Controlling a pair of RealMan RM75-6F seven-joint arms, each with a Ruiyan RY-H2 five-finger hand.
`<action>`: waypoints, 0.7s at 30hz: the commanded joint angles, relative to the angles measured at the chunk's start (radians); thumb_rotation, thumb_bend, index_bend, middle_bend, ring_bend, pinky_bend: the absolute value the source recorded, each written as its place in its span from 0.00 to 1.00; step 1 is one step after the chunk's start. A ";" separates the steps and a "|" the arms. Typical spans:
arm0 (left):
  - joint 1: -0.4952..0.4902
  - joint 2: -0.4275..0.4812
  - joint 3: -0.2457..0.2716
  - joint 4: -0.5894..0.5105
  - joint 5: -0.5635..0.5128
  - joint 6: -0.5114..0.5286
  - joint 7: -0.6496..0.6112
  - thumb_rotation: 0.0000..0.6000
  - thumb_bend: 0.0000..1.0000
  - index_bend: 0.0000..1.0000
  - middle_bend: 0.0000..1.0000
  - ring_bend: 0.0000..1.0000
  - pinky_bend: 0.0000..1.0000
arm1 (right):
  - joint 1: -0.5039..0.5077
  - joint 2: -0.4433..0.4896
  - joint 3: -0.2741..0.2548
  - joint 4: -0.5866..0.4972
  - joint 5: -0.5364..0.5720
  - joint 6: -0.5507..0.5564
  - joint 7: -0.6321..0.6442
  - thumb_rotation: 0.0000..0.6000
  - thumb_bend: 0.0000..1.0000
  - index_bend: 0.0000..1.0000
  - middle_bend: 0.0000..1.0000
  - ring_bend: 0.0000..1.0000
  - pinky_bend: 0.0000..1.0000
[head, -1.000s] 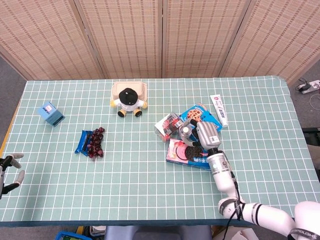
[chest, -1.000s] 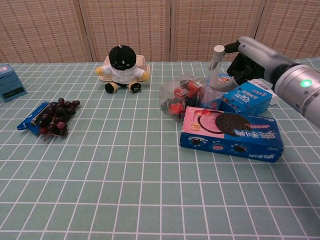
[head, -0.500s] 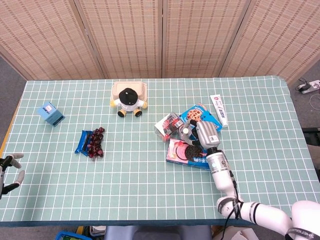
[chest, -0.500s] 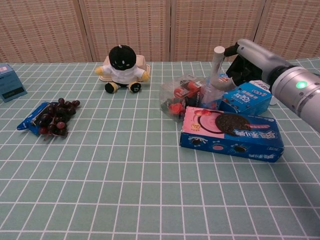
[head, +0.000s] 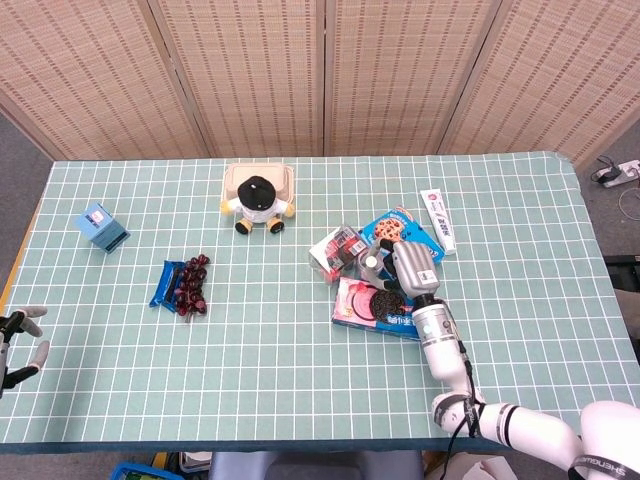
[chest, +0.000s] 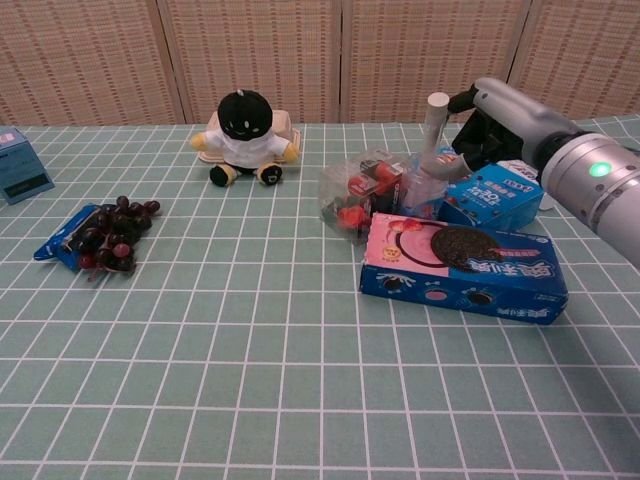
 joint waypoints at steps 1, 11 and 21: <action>0.000 0.000 0.000 0.000 -0.001 -0.001 0.000 1.00 0.38 0.40 0.51 0.42 0.53 | -0.003 0.004 0.000 -0.008 -0.008 0.008 0.006 1.00 0.34 0.66 1.00 1.00 1.00; -0.002 -0.001 0.000 0.001 -0.003 -0.005 0.002 1.00 0.38 0.40 0.51 0.42 0.53 | -0.022 0.055 -0.001 -0.111 -0.051 0.043 0.025 1.00 0.37 0.70 1.00 1.00 1.00; -0.004 -0.002 0.002 0.000 -0.002 -0.008 0.011 1.00 0.38 0.40 0.51 0.42 0.53 | -0.062 0.160 -0.005 -0.320 -0.103 0.102 0.010 1.00 0.39 0.71 1.00 1.00 1.00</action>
